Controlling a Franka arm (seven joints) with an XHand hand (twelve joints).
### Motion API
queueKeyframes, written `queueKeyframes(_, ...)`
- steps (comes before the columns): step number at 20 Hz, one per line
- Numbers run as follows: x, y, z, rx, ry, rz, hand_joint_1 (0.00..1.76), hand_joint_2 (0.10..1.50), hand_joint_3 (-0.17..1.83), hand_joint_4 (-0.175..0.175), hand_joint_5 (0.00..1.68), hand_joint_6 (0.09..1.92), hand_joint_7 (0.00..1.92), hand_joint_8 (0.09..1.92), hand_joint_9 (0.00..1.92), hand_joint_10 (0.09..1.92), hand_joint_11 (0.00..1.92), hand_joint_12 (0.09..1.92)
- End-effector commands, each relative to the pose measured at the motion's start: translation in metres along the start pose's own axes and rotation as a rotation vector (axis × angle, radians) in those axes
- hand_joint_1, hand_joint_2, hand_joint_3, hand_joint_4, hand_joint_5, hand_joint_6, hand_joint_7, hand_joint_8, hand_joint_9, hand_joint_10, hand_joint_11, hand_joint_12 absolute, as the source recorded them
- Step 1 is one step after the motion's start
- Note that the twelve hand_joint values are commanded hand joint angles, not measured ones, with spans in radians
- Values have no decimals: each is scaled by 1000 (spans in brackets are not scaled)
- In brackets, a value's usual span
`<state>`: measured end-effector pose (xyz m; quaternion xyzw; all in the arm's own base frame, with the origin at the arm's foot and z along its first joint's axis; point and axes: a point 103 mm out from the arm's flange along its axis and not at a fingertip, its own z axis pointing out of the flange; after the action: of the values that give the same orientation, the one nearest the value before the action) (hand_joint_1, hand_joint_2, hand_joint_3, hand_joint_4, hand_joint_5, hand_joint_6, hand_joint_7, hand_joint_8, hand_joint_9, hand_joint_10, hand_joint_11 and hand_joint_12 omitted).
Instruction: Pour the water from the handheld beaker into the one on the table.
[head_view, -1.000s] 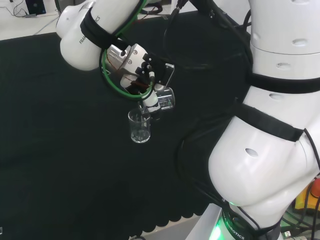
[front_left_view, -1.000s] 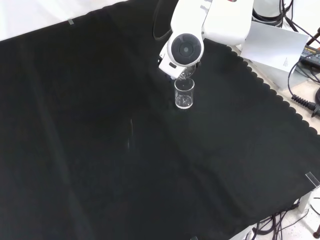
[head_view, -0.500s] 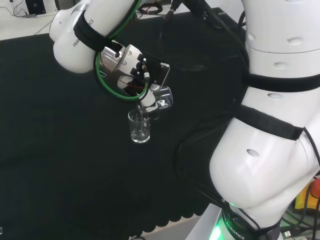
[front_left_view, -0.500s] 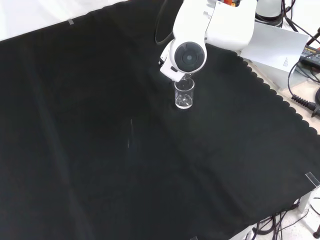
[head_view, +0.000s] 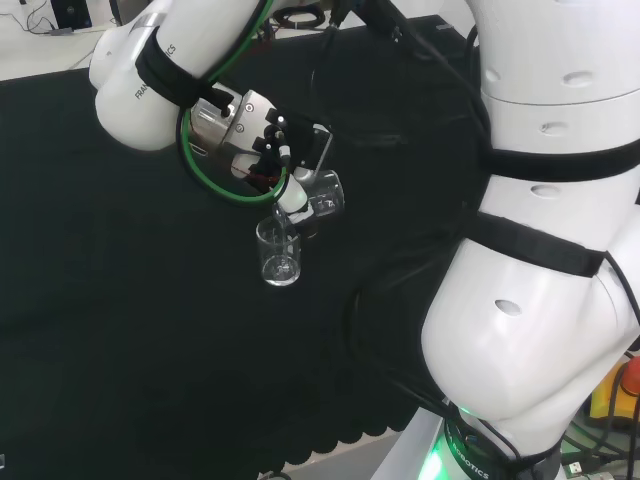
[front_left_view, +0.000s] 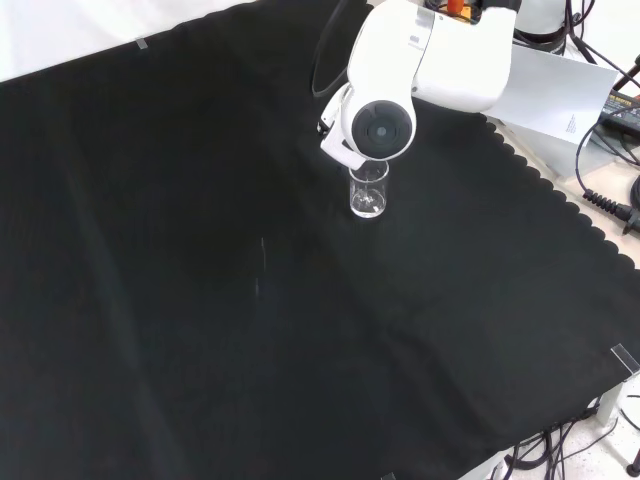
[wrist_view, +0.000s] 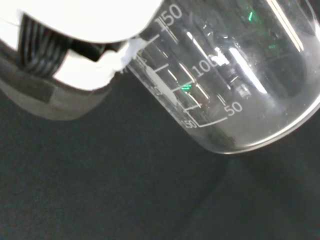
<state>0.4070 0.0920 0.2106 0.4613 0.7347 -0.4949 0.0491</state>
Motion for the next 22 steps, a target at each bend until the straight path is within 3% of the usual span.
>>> queueKeyframes(1, -1, 0, -1, 14, -13, 10, 1153, 604, 722, 169, 1322, 609, 1703, 336, 1842, 87, 1514, 535)
queueKeyframes(22, 0, -4, -2, 37, -48, 24, 1154, 606, 718, 165, 1322, 607, 1704, 332, 1841, 87, 1510, 531)
